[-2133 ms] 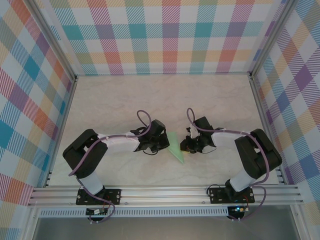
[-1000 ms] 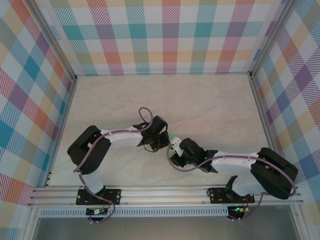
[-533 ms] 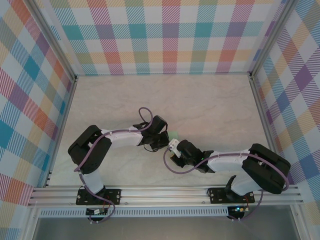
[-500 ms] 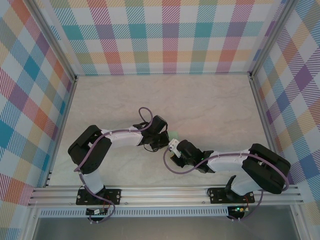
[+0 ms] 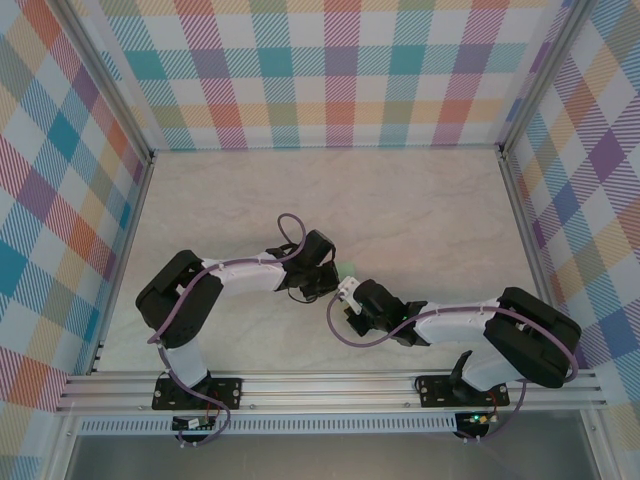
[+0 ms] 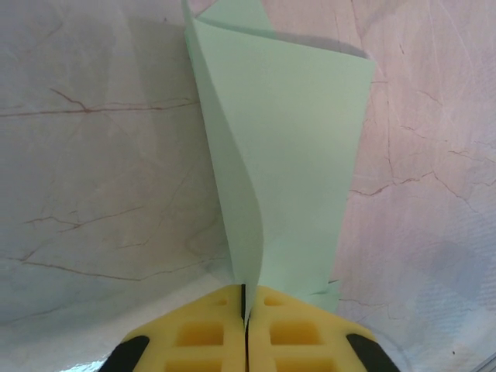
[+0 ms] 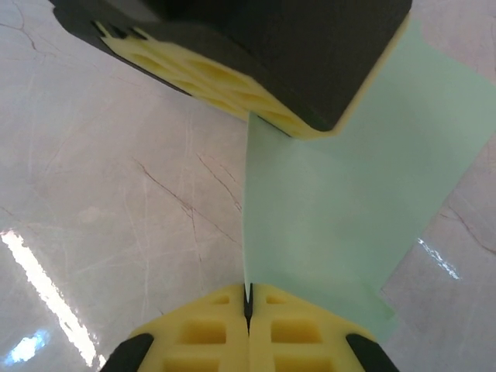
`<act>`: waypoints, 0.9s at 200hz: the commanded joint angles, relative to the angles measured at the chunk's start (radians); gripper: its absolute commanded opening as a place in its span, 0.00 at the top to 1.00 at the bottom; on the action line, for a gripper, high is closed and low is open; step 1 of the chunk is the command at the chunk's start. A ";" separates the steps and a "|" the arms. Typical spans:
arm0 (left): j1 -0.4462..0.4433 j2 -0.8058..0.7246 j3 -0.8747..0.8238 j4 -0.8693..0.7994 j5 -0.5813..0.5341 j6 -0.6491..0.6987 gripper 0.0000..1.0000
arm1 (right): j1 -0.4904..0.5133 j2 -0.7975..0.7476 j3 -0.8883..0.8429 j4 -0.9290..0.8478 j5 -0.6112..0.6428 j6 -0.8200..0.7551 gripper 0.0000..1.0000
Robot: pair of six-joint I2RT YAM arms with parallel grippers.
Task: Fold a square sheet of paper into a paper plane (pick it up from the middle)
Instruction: Fold the wing for the fifth time at the center of the table.
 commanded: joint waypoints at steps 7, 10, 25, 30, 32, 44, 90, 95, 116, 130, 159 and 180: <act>0.006 -0.084 0.005 -0.058 -0.037 0.018 0.81 | 0.003 0.000 0.012 0.038 -0.008 0.078 0.99; 0.006 -0.092 0.002 -0.064 -0.046 0.018 0.78 | 0.002 -0.002 0.012 0.041 -0.013 0.083 0.99; 0.009 -0.142 -0.020 -0.075 -0.085 0.017 0.67 | -0.002 -0.004 0.008 0.055 -0.037 0.113 0.99; 0.009 -0.160 -0.029 -0.076 -0.098 0.015 0.62 | -0.004 -0.002 0.004 0.069 -0.052 0.122 0.99; 0.009 -0.167 -0.034 -0.077 -0.103 0.013 0.60 | -0.004 -0.002 0.003 0.077 -0.058 0.126 0.99; 0.012 -0.211 -0.057 -0.077 -0.130 0.005 0.56 | -0.007 -0.001 -0.006 0.109 -0.072 0.153 0.99; 0.012 -0.360 -0.135 -0.070 -0.206 -0.018 0.50 | -0.033 0.035 -0.003 0.157 -0.131 0.223 0.99; 0.012 -0.370 -0.140 -0.071 -0.209 -0.016 0.50 | -0.041 0.040 -0.004 0.162 -0.136 0.238 0.99; 0.011 -0.389 -0.149 -0.081 -0.223 -0.016 0.50 | -0.059 0.062 -0.005 0.181 -0.178 0.296 0.99; 0.011 -0.388 -0.158 -0.068 -0.216 -0.016 0.51 | -0.061 0.074 -0.008 0.188 -0.175 0.333 0.99; 0.012 -0.356 -0.163 -0.030 -0.180 -0.016 0.54 | -0.083 0.061 -0.040 0.227 -0.169 0.444 0.99; 0.012 -0.331 -0.161 0.006 -0.150 -0.011 0.57 | -0.110 0.054 -0.041 0.208 -0.185 0.529 0.99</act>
